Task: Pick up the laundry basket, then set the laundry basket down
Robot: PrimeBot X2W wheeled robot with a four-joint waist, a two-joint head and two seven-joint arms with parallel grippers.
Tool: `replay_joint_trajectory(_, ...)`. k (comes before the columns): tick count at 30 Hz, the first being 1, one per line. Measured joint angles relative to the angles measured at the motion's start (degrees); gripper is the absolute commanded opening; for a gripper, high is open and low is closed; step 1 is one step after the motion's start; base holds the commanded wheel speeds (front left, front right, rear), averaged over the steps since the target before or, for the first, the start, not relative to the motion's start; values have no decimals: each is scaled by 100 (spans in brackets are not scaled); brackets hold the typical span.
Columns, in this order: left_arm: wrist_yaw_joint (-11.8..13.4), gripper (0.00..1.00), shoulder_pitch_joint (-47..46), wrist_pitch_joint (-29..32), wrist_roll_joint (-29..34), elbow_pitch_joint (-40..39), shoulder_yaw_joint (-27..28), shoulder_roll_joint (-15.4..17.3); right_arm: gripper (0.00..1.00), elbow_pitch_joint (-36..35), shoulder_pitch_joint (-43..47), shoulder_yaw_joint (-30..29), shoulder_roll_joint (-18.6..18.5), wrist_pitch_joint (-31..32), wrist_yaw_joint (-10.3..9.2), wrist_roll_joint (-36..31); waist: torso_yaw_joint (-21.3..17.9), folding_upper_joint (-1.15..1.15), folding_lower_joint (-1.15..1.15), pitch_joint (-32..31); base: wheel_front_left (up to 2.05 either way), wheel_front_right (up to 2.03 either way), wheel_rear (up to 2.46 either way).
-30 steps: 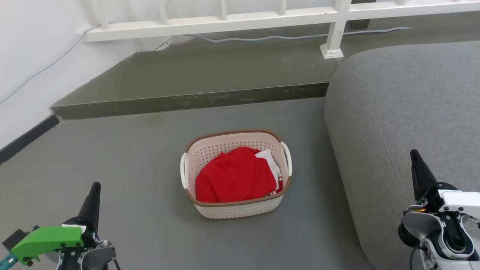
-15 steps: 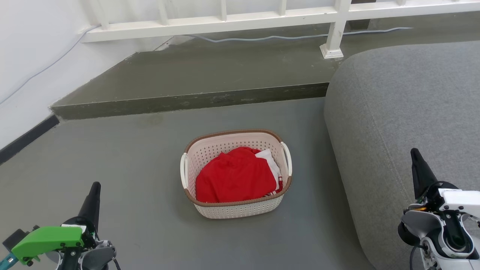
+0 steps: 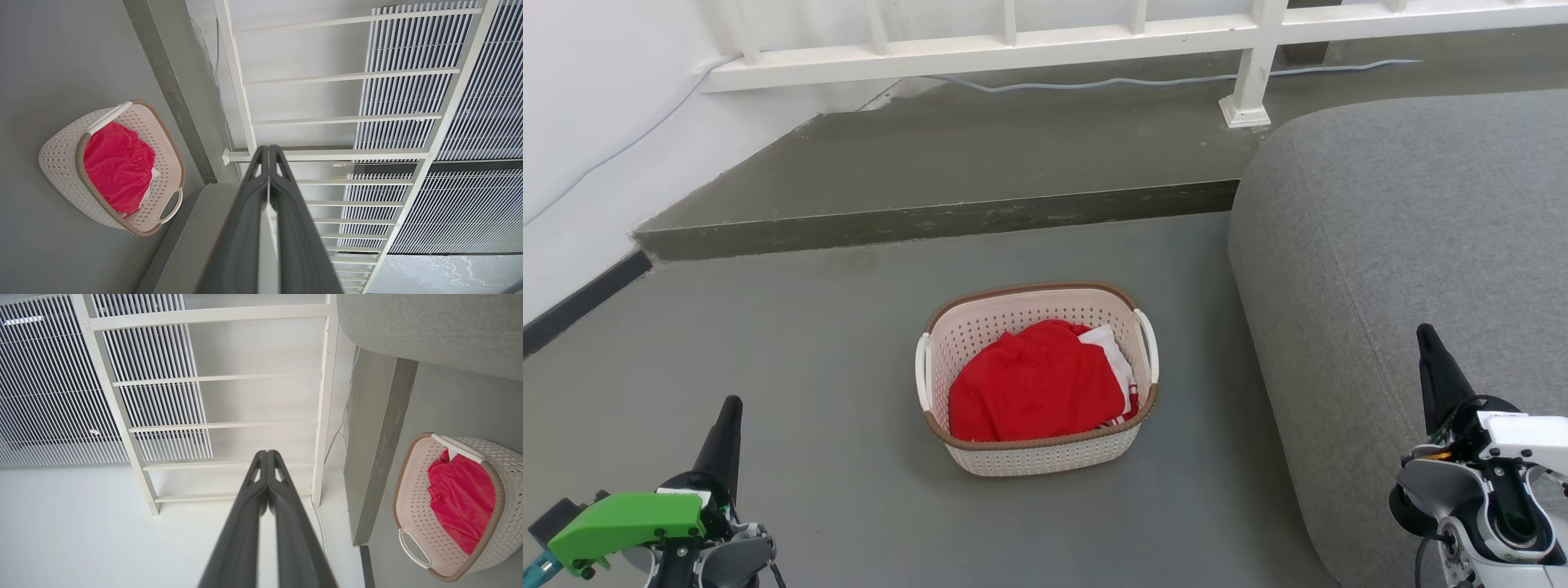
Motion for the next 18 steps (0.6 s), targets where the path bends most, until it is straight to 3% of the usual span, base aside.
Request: replay_joint_trajectory(18, 0, 0, 0, -1, 0, -8, -3, 0, 0, 26, -4, -11, 2, 25, 1, -1, -1, 0, 0, 0, 0, 0, 0)
